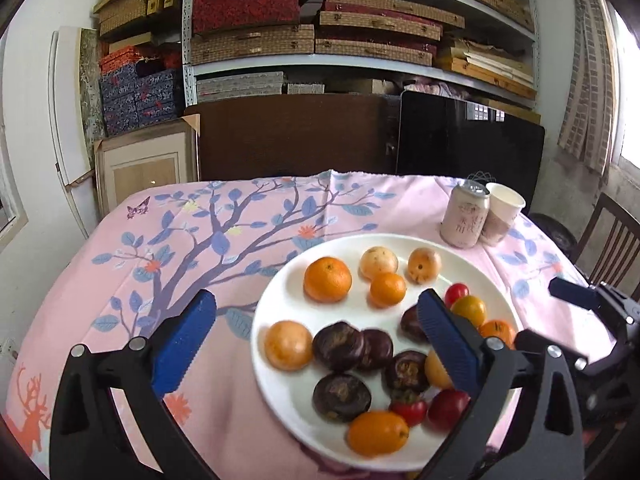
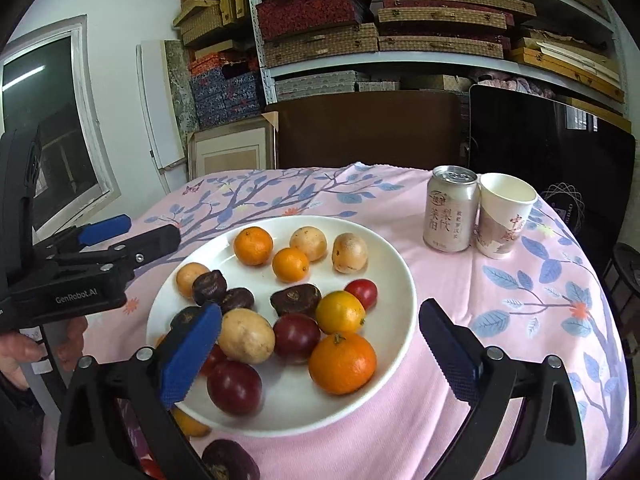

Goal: Organize fruits
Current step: 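Move both open tools back toward the loose fruits, then grasp a red tomato with the left tool while the right tool grasps an orange fruit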

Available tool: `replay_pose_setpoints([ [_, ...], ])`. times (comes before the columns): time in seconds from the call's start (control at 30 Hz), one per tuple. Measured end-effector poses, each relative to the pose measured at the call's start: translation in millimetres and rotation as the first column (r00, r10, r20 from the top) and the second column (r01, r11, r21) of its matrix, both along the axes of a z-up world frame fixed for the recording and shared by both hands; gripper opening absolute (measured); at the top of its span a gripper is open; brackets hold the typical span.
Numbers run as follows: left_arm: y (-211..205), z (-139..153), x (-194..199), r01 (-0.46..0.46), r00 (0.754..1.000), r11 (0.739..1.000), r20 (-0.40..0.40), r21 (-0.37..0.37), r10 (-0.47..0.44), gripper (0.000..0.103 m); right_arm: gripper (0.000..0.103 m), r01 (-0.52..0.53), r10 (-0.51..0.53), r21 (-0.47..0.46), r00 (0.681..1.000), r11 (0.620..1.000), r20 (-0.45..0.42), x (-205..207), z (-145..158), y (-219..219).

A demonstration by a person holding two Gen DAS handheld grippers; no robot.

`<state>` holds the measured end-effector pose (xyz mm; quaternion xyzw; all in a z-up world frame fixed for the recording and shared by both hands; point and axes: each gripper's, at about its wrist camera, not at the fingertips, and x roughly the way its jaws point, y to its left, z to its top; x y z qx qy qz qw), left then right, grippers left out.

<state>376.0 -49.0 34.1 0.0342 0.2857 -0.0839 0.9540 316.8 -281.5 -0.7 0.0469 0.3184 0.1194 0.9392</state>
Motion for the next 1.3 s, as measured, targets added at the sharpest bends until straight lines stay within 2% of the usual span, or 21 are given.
replay_pose_setpoints([
  [0.2,18,-6,-41,0.021,0.999,1.000,-0.050,-0.012,-0.022,0.099,0.099,0.041,-0.041,0.024,0.999,0.999,-0.022,-38,-1,-23],
  [0.27,19,-13,-58,0.043,0.996,0.999,-0.074,-0.003,-0.043,0.099,0.099,0.041,-0.041,-0.002,0.999,0.999,-0.024,-51,-5,-22],
  [0.43,5,-30,-110,0.130,0.987,0.991,-0.101,0.017,-0.127,0.099,0.099,-0.040,0.028,-0.093,0.991,0.995,-0.129,-81,-25,-3],
  [0.53,-5,-48,-143,0.181,0.978,0.982,-0.119,0.054,-0.173,0.099,0.100,-0.082,0.056,-0.150,0.984,0.985,-0.170,-96,-40,9],
  [0.7,-17,-73,-162,0.221,0.963,0.971,-0.177,0.093,-0.202,0.099,0.099,-0.066,0.022,-0.173,0.970,0.983,-0.244,-94,-60,14],
  [0.73,-19,-77,-162,0.219,0.962,0.970,-0.186,0.104,-0.197,0.099,0.092,-0.060,0.017,-0.167,0.968,0.984,-0.249,-94,-61,13],
  [0.77,-20,-78,-160,0.216,0.962,0.970,-0.196,0.109,-0.192,0.099,0.078,-0.064,0.023,-0.152,0.966,0.986,-0.257,-94,-62,12],
  [0.8,-20,-78,-159,0.213,0.961,0.971,-0.204,0.109,-0.187,0.099,0.050,-0.085,0.051,-0.116,0.962,0.990,-0.266,-95,-62,12],
  [0.83,-19,-79,-157,0.209,0.960,0.972,-0.211,0.103,-0.184,0.099,0.039,-0.095,0.069,-0.089,0.963,0.991,-0.261,-97,-60,12],
  [0.93,-20,-80,-153,0.200,0.958,0.975,-0.228,0.097,-0.174,0.099,0.039,-0.108,0.072,-0.135,0.966,0.985,-0.247,-106,-59,19],
  [1.07,-28,-86,-149,0.204,0.953,0.969,-0.253,0.137,-0.165,0.099,0.039,-0.098,0.076,-0.117,0.981,0.988,-0.179,-120,-43,17],
  [1.1,-30,-87,-149,0.215,0.950,0.967,-0.258,0.137,-0.175,0.094,0.039,-0.095,0.077,-0.113,0.985,0.989,-0.155,-123,-38,15],
  [1.13,-33,-88,-148,0.235,0.945,0.963,-0.264,0.132,-0.194,0.083,0.039,-0.092,0.078,-0.106,0.988,0.990,-0.133,-126,-32,14],
  [1.17,-35,-89,-147,0.251,0.938,0.959,-0.279,0.132,-0.207,0.054,0.039,-0.090,0.078,-0.098,0.990,0.991,-0.120,-128,-28,11],
  [1.2,-37,-91,-144,0.263,0.929,0.958,-0.300,0.116,-0.218,0.049,0.039,-0.089,0.079,-0.090,0.991,0.992,-0.109,-129,-24,9],
  [1.27,-39,-92,-140,0.255,0.928,0.962,-0.304,0.095,-0.216,0.044,0.039,-0.086,0.078,-0.083,0.993,0.993,-0.094,-130,-18,6],
  [1.3,-40,-92,-139,0.260,0.926,0.962,-0.303,0.085,-0.224,0.035,0.039,-0.083,0.075,-0.086,0.993,0.993,-0.088,-130,-16,5],
])
